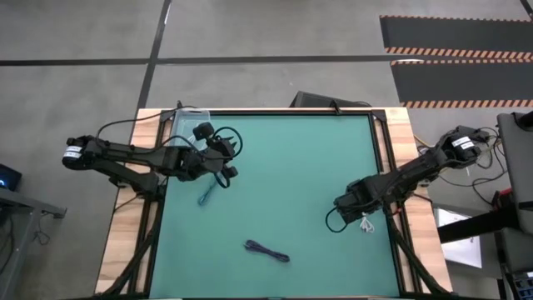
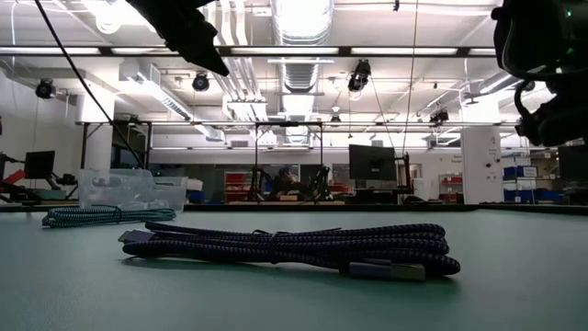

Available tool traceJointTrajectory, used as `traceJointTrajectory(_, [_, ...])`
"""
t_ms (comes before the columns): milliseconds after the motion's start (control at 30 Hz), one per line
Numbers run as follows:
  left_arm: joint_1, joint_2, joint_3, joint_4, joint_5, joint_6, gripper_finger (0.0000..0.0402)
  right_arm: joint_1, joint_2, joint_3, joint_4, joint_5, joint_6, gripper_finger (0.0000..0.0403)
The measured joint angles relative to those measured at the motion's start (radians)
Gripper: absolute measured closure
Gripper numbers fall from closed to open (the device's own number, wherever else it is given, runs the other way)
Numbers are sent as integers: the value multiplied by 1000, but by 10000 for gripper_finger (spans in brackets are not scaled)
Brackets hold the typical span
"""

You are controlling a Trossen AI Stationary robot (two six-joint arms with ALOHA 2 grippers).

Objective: Pick and place USB-C Cables
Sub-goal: Put the white charger cable into the transparent bin

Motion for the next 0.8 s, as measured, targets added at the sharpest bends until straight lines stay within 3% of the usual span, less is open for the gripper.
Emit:
traceJointTrajectory(400, [0, 0, 0, 1, 0, -2, 334, 0, 4, -107, 134, 0, 22, 223])
traceJointTrajectory(800, [0, -1, 0, 27, 0, -5, 334, 0, -5, -133, 180, 0, 51, 310])
